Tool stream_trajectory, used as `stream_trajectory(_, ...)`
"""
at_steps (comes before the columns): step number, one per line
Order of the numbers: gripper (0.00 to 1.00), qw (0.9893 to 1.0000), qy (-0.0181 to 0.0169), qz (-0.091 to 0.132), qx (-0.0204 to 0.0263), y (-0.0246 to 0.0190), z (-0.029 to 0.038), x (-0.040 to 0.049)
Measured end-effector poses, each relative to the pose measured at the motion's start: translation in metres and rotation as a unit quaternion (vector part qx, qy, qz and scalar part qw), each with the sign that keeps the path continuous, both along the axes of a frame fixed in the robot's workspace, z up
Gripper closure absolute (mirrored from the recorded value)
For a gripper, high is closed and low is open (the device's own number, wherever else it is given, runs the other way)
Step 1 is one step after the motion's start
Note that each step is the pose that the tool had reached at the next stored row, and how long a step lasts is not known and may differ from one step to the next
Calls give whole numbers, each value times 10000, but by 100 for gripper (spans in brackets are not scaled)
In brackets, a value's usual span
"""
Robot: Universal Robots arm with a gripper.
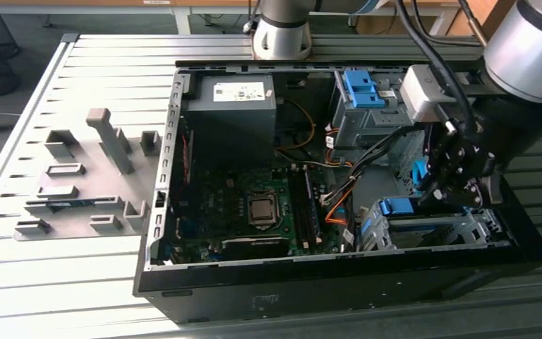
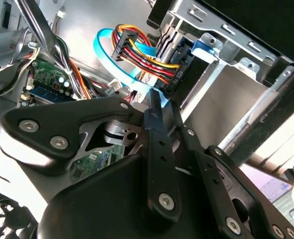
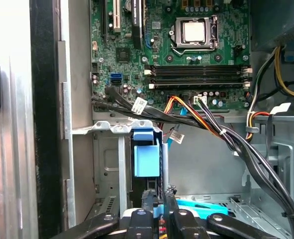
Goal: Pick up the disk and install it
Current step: 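Insert the second disk wire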
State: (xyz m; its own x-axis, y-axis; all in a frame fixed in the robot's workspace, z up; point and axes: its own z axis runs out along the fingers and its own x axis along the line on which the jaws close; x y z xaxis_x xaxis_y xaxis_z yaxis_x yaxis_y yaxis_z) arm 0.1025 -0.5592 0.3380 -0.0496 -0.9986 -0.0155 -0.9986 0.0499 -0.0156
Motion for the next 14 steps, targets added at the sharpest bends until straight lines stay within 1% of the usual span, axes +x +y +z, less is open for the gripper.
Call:
stream_trajectory(2, 76, 10000, 0, 0, 0, 0, 43, 0)
stream_trajectory(4, 76, 10000, 0, 0, 0, 0, 67, 0)
stream_trajectory(6, 78, 10000, 0, 0, 2, 0, 69, 0)
stream_trajectory(7, 84, 10000, 0, 0, 2, 0, 69, 0)
stream_trajectory(8, 84, 10000, 0, 0, 0, 0, 71, 0)
stream_trajectory(9, 89, 10000, 0, 0, 0, 0, 72, 0)
stream_trajectory(14, 89, 10000, 0, 0, 0, 0, 73, 0)
